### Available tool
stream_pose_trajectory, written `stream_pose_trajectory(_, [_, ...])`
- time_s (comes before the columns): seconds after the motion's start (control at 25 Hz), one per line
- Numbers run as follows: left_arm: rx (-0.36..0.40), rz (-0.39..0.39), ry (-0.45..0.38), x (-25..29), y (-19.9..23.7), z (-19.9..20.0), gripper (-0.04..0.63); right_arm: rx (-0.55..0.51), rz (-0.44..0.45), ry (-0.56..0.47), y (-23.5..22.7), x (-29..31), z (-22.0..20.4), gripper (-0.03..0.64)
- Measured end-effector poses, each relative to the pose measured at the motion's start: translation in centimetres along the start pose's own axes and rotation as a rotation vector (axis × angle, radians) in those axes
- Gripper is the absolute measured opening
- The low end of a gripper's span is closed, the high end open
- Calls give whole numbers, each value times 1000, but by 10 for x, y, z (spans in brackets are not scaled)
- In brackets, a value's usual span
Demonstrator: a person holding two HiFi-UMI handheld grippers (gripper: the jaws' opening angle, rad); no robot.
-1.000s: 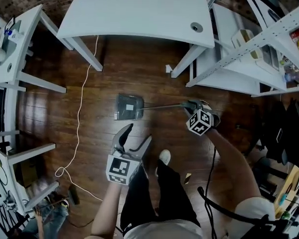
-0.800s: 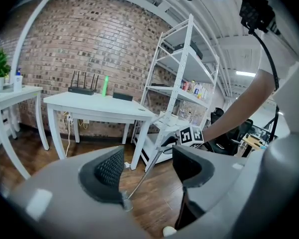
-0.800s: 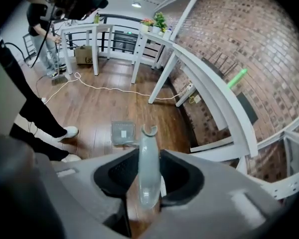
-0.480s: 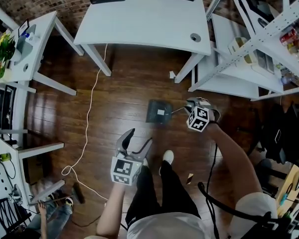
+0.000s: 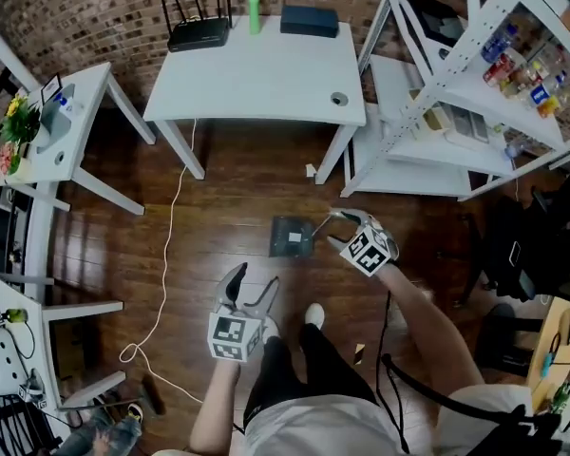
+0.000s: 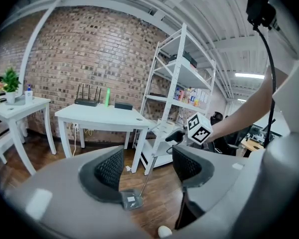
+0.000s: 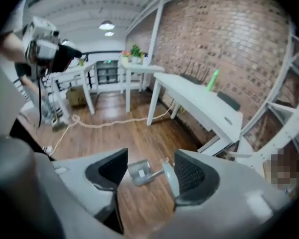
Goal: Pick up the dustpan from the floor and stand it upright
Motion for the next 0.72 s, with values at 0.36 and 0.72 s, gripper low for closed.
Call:
stream_pose_trajectory(0.36, [133, -2, -121, -28, -92, 34, 318, 520, -254, -509, 73, -235, 27, 360])
stream_pose_trajectory(0.72, [260, 161, -322, -84, -260, 74, 308, 595, -499, -684, 74, -413, -33, 354])
Point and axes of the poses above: the fingertips, and each gripper's own axes: x forward along the fingers, y to its left, z out of its top, the point moved 3 cm from there along -x, backward along the fingers, and after that the axes turned 10 degrees about -z, right-handed, at the moved point
